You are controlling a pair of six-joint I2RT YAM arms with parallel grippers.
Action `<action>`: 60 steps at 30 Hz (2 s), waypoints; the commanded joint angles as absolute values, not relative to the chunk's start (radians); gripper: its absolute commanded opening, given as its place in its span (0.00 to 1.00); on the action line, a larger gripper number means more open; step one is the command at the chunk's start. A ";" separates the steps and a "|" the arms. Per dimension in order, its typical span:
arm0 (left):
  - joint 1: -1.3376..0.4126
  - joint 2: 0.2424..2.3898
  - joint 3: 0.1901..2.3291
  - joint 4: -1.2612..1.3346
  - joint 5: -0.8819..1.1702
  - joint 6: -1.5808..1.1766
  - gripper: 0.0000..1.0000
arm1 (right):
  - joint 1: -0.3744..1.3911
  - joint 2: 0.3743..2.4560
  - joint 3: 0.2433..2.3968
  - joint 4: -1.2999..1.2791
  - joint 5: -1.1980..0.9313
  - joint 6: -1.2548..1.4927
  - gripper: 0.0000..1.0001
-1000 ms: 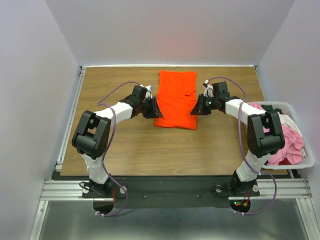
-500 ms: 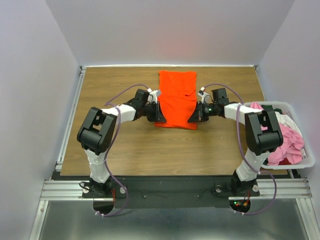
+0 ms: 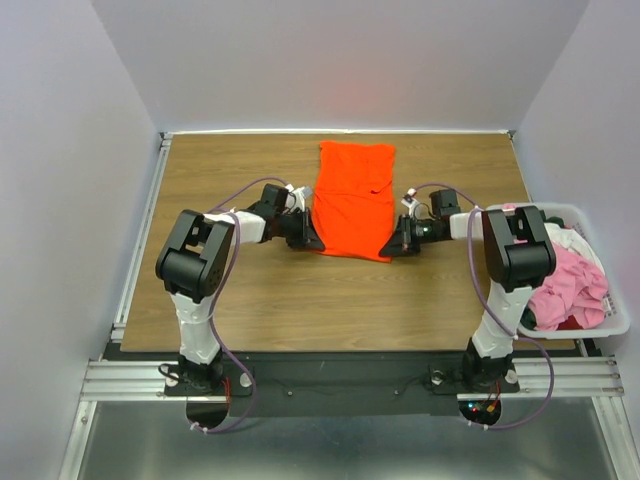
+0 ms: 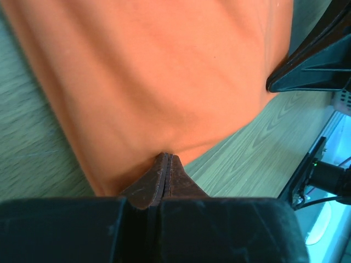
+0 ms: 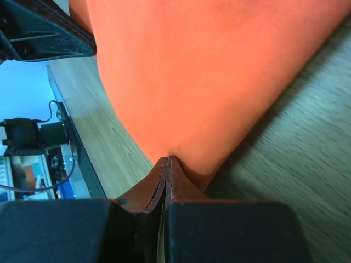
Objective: Fold and stack the t-shirts
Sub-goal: Fold the tshirt
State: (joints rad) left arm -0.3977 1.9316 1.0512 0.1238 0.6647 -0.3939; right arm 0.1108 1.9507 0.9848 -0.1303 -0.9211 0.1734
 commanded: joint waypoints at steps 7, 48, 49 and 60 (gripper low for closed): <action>-0.362 1.887 1.009 0.072 0.666 -0.379 0.00 | 0.066 1.892 0.968 -0.135 -0.830 0.175 0.01; -0.354 1.829 1.367 -0.199 0.472 -0.345 0.13 | 0.089 1.879 1.291 -0.204 -0.695 0.285 0.01; -0.356 1.863 1.412 -0.209 0.480 -0.344 0.13 | 0.089 1.903 1.319 -0.204 -0.692 0.288 0.01; -0.356 2.195 1.779 -0.262 0.512 -0.318 0.12 | 0.091 2.132 1.560 -0.202 -0.696 0.313 0.01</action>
